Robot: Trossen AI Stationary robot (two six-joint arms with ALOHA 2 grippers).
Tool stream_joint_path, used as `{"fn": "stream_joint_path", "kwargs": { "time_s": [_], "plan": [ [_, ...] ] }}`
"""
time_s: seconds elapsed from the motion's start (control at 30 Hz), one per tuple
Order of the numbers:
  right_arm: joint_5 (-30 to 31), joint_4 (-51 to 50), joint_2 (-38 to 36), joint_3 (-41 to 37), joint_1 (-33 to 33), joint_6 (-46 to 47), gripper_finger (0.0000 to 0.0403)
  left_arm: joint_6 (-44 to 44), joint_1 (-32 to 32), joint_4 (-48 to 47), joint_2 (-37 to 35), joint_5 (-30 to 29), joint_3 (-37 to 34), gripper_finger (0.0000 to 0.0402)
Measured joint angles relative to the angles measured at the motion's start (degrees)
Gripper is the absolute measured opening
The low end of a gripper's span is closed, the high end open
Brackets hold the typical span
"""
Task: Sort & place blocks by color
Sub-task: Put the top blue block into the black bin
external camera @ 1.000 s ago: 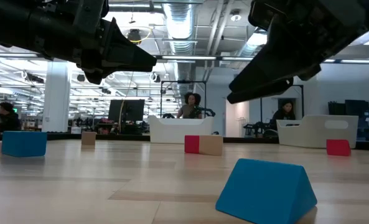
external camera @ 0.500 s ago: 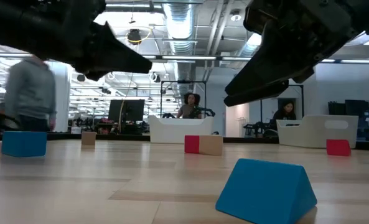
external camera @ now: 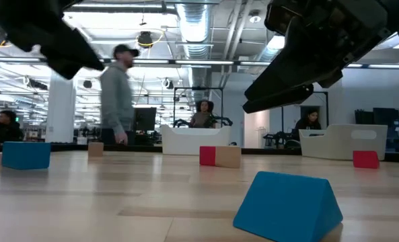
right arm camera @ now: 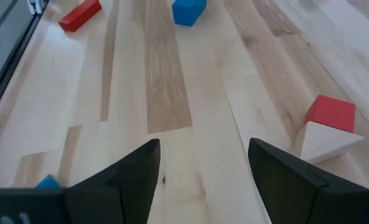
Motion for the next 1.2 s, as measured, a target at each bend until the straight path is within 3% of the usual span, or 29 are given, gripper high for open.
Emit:
{"fn": "stream_joint_path", "kwargs": {
  "time_s": [0.17,0.23,0.53,0.7,0.83,1.2],
  "plan": [
    [-4.3,10.9,4.7,1.5,-2.2,-2.9,0.0269,-5.6,-0.1,-12.6,-5.3,1.1,0.0,0.0185],
    [-6.7,13.2,9.4,5.8,-3.6,-4.6,0.0269,-6.4,-0.1,-15.2,-6.4,-0.5,0.0,0.0188],
    [-7.5,7.2,24.6,27.7,-10.4,-12.9,0.0271,-12.8,-0.2,-23.9,-7.9,-14.0,0.0,0.0176],
    [-7.8,2.0,29.9,37.5,-11.7,-18.3,0.0272,-23.2,-1.5,-28.8,-7.9,-27.2,0.0,0.0168],
    [-8.4,-2.3,34.5,44.5,-12.3,-20.9,0.0275,-27.4,-2.9,-31.8,-7.9,-30.4,0.0,0.0167],
    [-9.7,-12.8,46.7,64.6,-13.3,-20.7,0.0394,-33.0,-4.6,-35.2,-7.9,-31.2,0.0,0.0166]
  ]
}}
